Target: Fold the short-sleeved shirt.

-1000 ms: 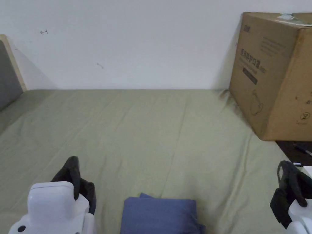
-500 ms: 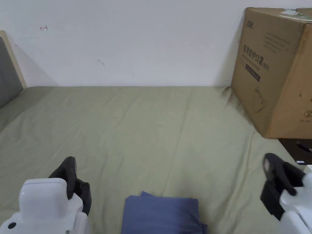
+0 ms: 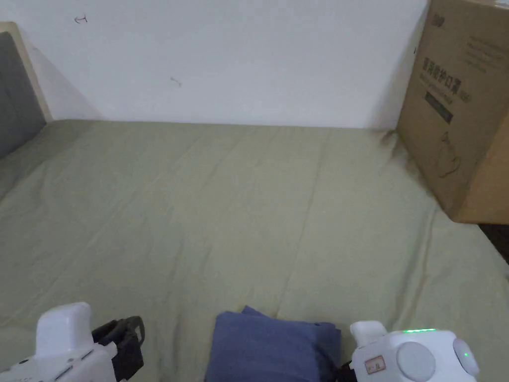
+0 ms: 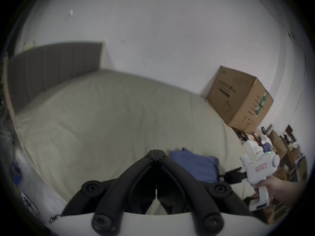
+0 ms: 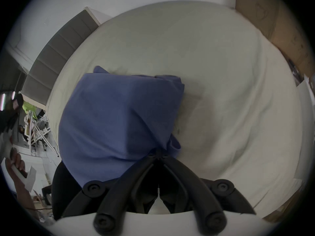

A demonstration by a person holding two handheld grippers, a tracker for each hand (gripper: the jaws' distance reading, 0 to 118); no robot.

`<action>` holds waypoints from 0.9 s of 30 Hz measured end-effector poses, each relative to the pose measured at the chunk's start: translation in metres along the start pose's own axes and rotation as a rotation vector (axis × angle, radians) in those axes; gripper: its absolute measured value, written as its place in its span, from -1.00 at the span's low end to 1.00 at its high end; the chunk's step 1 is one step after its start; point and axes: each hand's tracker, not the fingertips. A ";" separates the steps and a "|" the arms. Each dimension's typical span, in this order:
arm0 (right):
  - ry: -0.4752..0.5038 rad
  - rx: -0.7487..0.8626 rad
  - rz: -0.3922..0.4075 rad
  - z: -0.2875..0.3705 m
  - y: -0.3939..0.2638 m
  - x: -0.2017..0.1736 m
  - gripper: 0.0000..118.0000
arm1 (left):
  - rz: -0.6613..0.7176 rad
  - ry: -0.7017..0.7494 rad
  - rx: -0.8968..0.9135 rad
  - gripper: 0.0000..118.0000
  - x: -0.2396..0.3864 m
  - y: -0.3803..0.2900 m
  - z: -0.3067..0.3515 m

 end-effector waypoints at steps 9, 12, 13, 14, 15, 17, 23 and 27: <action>-0.032 -0.003 0.028 -0.002 -0.007 -0.001 -1.00 | 0.393 -0.458 -0.516 0.33 -0.082 0.008 -0.126; -0.046 -0.003 0.062 -0.003 -0.008 -0.005 -1.00 | 0.496 -0.604 -0.652 1.00 -0.091 -0.001 -0.161; -0.048 -0.004 0.065 -0.003 -0.008 -0.005 -1.00 | 0.520 -0.613 -0.682 1.00 -0.090 -0.004 -0.171; -0.048 -0.006 0.065 -0.004 -0.007 -0.005 -1.00 | 0.536 -0.622 -0.708 1.00 -0.089 -0.009 -0.183; -0.048 -0.007 0.061 -0.005 -0.007 -0.005 -1.00 | 0.552 -0.664 -0.718 1.00 -0.086 -0.013 -0.193; -0.044 -0.009 0.055 -0.005 -0.007 -0.004 -1.00 | 0.559 -0.751 -0.689 1.00 -0.075 -0.015 -0.203; -0.041 -0.012 0.051 -0.009 -0.006 -0.002 -1.00 | 0.578 -0.874 -0.796 1.00 -0.019 -0.038 -0.234; -0.030 -0.009 0.032 -0.009 -0.007 0.001 -1.00 | 0.491 -0.811 -0.778 0.63 -0.012 -0.033 -0.222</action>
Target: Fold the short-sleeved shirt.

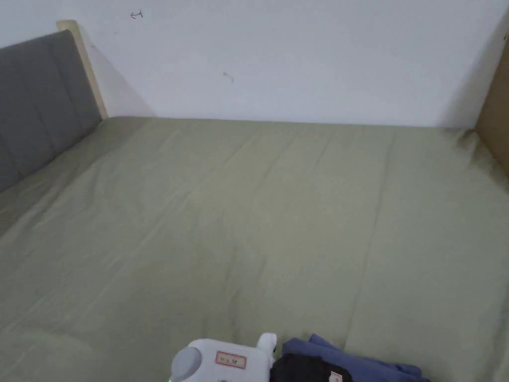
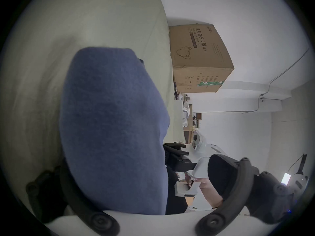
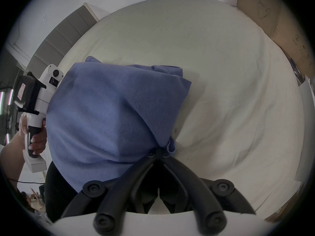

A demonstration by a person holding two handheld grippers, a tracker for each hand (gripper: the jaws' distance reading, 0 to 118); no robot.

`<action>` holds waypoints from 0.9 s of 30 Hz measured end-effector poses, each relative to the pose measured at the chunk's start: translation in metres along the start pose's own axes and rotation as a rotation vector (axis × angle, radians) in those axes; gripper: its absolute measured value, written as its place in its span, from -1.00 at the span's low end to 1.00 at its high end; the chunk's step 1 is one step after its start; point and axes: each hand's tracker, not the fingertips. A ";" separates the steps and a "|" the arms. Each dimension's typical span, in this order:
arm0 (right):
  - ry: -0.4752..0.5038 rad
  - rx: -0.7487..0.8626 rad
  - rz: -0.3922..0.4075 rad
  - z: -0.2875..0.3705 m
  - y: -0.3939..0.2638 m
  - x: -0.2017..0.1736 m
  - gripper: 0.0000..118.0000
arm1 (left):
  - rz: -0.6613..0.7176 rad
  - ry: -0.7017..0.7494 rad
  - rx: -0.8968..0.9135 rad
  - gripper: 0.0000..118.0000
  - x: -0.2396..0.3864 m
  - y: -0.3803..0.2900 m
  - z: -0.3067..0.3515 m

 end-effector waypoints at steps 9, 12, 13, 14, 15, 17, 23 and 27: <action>-0.023 0.074 -0.010 0.023 -0.006 -0.013 -1.00 | -0.181 0.365 0.068 -0.64 0.031 -0.022 0.007; 0.012 0.129 -0.111 0.039 -0.007 -0.017 -1.00 | -0.238 0.393 0.055 -0.64 0.053 -0.025 0.023; 0.032 0.149 -0.134 0.046 -0.008 -0.018 -1.00 | -0.269 0.418 0.052 -0.64 0.061 -0.025 0.032; 0.051 0.176 -0.152 0.053 -0.008 -0.021 -1.00 | -0.320 0.456 0.056 -0.64 0.071 -0.027 0.046; 0.059 0.193 -0.155 0.059 -0.008 -0.024 -1.00 | -0.360 0.499 0.062 -0.64 0.078 -0.028 0.061; 0.054 0.205 -0.150 0.068 -0.008 -0.032 -1.00 | -0.418 0.587 0.079 -0.64 0.089 -0.026 0.102; 0.002 0.177 -0.076 0.071 0.002 -0.068 -1.00 | -0.367 0.943 0.122 -0.64 0.074 0.001 0.235; 0.003 0.160 -0.014 0.068 0.006 -0.093 -1.00 | -0.276 1.182 0.123 -0.64 0.037 0.022 0.309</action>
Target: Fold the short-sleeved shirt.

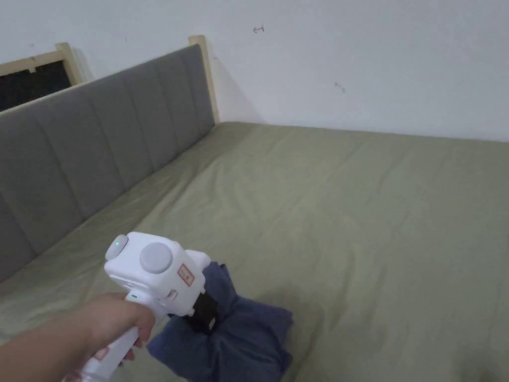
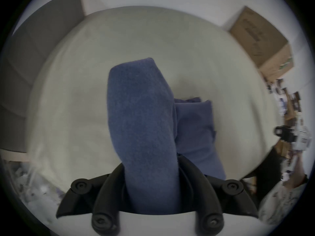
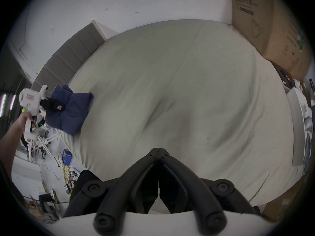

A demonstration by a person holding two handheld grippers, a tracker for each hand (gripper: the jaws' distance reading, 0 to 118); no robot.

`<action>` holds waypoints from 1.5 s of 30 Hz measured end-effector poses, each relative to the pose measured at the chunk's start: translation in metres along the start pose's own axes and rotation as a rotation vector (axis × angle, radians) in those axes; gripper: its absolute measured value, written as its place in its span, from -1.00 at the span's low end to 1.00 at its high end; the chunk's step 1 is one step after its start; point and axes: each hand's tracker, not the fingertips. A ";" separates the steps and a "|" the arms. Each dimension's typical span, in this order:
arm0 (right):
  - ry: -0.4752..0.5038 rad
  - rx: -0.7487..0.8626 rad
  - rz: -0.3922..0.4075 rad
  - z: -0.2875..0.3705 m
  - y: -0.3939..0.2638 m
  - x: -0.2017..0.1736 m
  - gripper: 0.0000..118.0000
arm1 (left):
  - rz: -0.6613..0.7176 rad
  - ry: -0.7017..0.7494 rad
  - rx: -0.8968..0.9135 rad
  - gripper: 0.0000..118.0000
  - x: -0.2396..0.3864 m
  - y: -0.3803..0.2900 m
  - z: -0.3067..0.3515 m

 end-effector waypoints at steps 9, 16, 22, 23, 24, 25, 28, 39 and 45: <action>-0.041 -0.050 0.102 -0.023 0.021 -0.034 -1.00 | -0.131 0.512 -0.012 -0.24 -0.073 0.001 -0.044; -0.020 -0.006 0.095 -0.010 0.018 -0.035 -1.00 | -0.117 0.813 0.137 0.87 -0.071 -0.017 -0.021; -0.038 0.120 0.069 0.025 0.010 -0.016 -1.00 | 0.062 0.394 0.318 0.82 -0.025 -0.033 0.040; -0.040 0.148 0.068 0.034 0.009 -0.012 -1.00 | 0.069 0.272 0.333 0.54 -0.009 -0.040 0.050; -0.040 0.172 0.069 0.043 0.006 -0.009 -1.00 | 0.068 0.157 0.372 0.13 0.009 -0.049 0.058; -0.040 0.189 0.070 0.052 0.005 -0.006 -1.00 | 0.055 0.103 0.409 -0.35 0.024 -0.054 0.062; -0.041 0.224 0.065 0.082 -0.002 0.003 -1.00 | -0.014 0.095 0.449 -0.96 0.094 -0.074 0.076; 0.026 0.465 -0.041 0.202 -0.031 0.039 -1.00 | 0.092 -0.308 0.914 -1.00 0.299 -0.125 0.181; -0.079 0.985 0.051 0.261 -0.056 0.027 -1.00 | -0.076 -0.112 1.286 -1.00 0.369 -0.154 0.209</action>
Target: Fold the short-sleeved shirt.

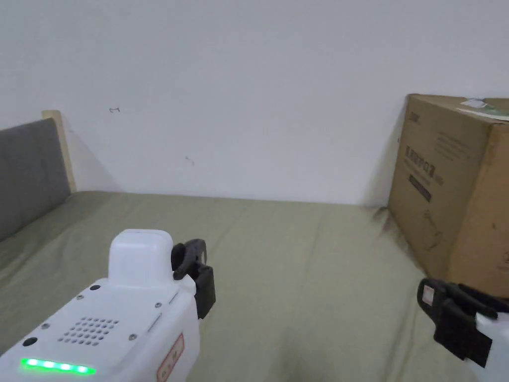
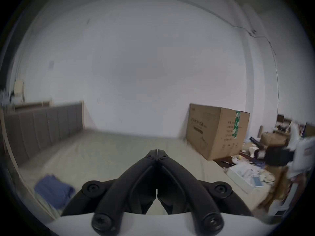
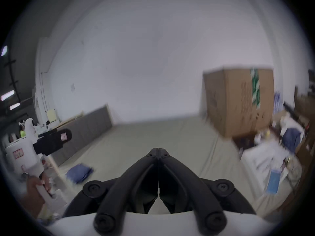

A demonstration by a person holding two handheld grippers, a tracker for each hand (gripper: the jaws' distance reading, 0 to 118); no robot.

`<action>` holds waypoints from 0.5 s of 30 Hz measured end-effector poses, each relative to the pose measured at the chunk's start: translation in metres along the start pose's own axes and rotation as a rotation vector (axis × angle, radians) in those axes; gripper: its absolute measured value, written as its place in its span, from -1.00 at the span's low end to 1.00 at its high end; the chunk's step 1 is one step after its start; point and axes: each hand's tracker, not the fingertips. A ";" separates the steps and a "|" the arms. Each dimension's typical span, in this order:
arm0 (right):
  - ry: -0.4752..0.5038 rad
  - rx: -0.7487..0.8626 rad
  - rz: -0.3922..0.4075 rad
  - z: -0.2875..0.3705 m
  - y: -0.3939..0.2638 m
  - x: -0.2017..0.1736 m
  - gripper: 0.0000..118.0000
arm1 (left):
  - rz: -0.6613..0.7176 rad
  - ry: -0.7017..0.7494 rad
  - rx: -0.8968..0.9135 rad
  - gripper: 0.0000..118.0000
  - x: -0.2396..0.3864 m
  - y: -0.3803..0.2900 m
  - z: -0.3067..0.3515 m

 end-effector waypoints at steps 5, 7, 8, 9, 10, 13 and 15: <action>-0.157 0.334 0.109 0.017 -0.022 0.000 -1.00 | -0.086 0.071 0.093 -1.00 0.028 -0.025 0.005; -0.258 0.336 0.165 0.010 -0.039 0.001 -1.00 | -0.070 0.093 0.068 -1.00 0.030 -0.044 0.006; -0.303 0.307 0.203 0.006 -0.047 0.002 -1.00 | -0.053 0.129 0.048 -1.00 0.028 -0.055 0.005; -0.314 0.280 0.219 0.004 -0.054 0.004 -1.00 | -0.031 0.148 0.046 -1.00 0.026 -0.063 0.007; -0.311 0.261 0.221 0.003 -0.059 0.006 -1.00 | -0.024 0.149 0.049 -1.00 0.024 -0.068 0.009; -0.298 0.214 0.208 -0.002 -0.071 0.013 -1.00 | -0.056 0.165 0.031 -1.00 0.020 -0.073 0.008; -0.308 0.206 0.212 0.000 -0.074 0.016 -1.00 | -0.089 0.184 0.026 -1.00 0.019 -0.074 0.008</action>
